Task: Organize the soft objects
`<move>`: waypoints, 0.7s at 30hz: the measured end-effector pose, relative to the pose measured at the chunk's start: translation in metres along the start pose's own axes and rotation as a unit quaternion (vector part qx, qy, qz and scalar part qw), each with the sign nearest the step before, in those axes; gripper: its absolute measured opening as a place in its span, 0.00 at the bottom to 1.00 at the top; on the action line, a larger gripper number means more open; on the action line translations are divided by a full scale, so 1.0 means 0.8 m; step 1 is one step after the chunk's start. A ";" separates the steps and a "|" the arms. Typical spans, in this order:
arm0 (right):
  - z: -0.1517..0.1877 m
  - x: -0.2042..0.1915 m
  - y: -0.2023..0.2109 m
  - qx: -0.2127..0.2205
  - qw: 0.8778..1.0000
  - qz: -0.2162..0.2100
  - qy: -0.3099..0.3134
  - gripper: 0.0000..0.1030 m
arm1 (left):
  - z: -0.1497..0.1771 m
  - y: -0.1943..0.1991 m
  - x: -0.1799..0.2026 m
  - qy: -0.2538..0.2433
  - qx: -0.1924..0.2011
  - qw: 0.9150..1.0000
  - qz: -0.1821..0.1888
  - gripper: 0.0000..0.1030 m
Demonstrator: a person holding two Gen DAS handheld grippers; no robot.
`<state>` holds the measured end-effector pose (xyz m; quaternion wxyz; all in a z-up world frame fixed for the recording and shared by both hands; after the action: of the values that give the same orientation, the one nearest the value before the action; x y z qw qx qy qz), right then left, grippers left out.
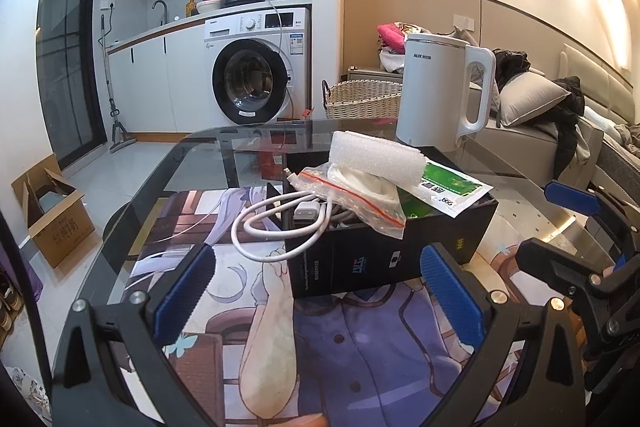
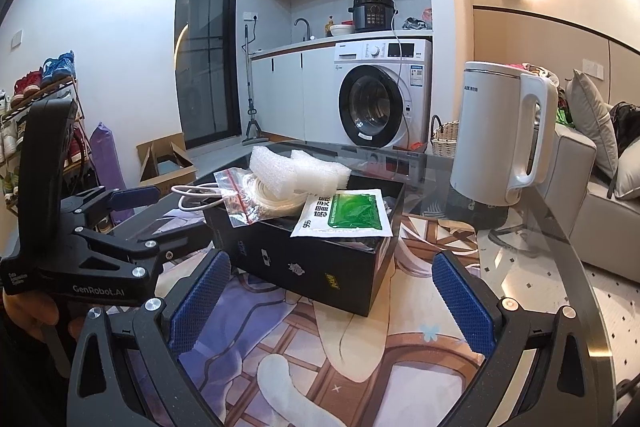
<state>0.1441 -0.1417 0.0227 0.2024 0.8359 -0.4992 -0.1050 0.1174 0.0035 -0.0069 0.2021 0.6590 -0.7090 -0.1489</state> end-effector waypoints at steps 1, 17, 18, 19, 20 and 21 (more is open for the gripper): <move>0.001 0.000 0.002 0.001 1.000 0.000 0.000 1.00 | -0.001 0.001 0.000 0.001 0.001 1.000 0.001 1.00; 0.002 0.003 0.001 -0.004 1.000 0.001 -0.003 1.00 | -0.001 0.007 0.001 0.000 0.000 1.000 0.010 1.00; 0.002 0.003 0.001 -0.004 1.000 0.001 -0.003 1.00 | -0.001 0.007 0.002 -0.002 -0.001 1.000 0.011 1.00; 0.002 0.003 0.001 -0.003 1.000 0.001 -0.003 1.00 | -0.001 0.007 0.003 -0.003 0.000 1.000 0.011 1.00; 0.002 0.003 0.001 -0.004 1.000 0.001 -0.003 1.00 | -0.001 0.007 0.004 -0.004 0.000 1.000 0.011 1.00; 0.002 0.003 0.001 -0.004 1.000 0.001 -0.003 1.00 | -0.001 0.007 0.004 -0.004 -0.001 1.000 0.011 1.00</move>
<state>0.1436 -0.1444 0.0216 0.2042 0.8342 -0.5006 -0.1088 0.1125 0.0009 -0.0032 0.2014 0.6507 -0.7166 -0.1500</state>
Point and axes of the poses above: each gripper's, at about its wrist camera, not at the fingertips, and y roughly against the way its jaws point, x to its right, z to its underside, the point moved 4 cm from there along -y, roughly the way its jaws point, and after that the axes turned 7 degrees about z, right-handed, at the moved point
